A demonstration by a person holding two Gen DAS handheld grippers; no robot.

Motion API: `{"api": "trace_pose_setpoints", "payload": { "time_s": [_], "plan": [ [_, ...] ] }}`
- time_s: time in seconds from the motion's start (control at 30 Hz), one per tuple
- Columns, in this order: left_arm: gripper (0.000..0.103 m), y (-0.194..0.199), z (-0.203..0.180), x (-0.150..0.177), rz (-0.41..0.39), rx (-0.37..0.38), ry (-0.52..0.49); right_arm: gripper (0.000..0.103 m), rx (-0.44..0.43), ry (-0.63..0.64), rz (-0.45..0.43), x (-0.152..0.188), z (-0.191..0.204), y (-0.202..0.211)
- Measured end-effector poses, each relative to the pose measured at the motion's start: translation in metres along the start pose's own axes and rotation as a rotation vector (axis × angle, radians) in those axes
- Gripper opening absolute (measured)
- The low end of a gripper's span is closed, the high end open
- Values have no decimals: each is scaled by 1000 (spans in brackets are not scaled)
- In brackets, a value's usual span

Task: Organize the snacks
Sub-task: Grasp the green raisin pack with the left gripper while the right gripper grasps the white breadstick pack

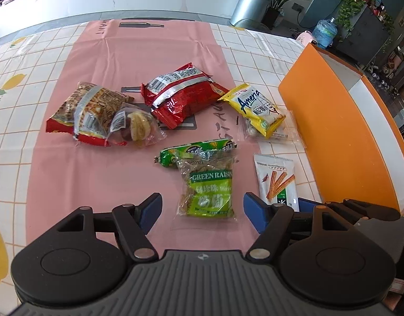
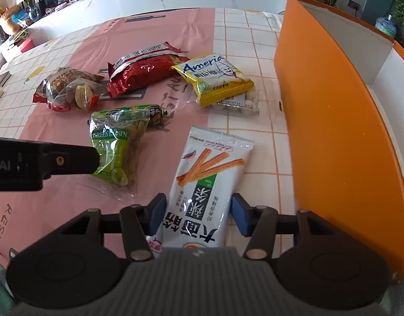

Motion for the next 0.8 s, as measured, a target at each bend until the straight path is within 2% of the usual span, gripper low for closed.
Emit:
{"api": "trace_pose_setpoints", "payload": {
  "time_s": [0.17,0.3,0.43,0.53,0.6,0.8],
  "plan": [
    [83,-19,-2,0,-14,-20,-6,52,-22,27,-31,-4,-3,-4],
    [83,-32,2,1,9,-35,1,53,-33,22,-51,-4,-5,-4],
    [82,-33,-1,2,-19,-40,-25,53,-35,12,-65,-5,-8,-5],
    [73,-34,-4,4,-41,-62,-65,53,-39,5,-73,-5,-9,-5],
    [56,-34,-7,6,-48,-64,-91,53,-41,-2,-76,-4,-9,-5],
    [50,-31,-5,6,-41,-63,-81,51,-17,26,-70,-4,-5,-5]
  ]
}}
Point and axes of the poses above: each gripper's, at about its wrist camera, not at the fingertips, and y roughly against the way its jaws point, z to its left, x to its underside, the point moved 5 cm from there along -y, roughly the way its jaws point, and after that the axes turned 10 degrees about y, right-handed, at the moved point
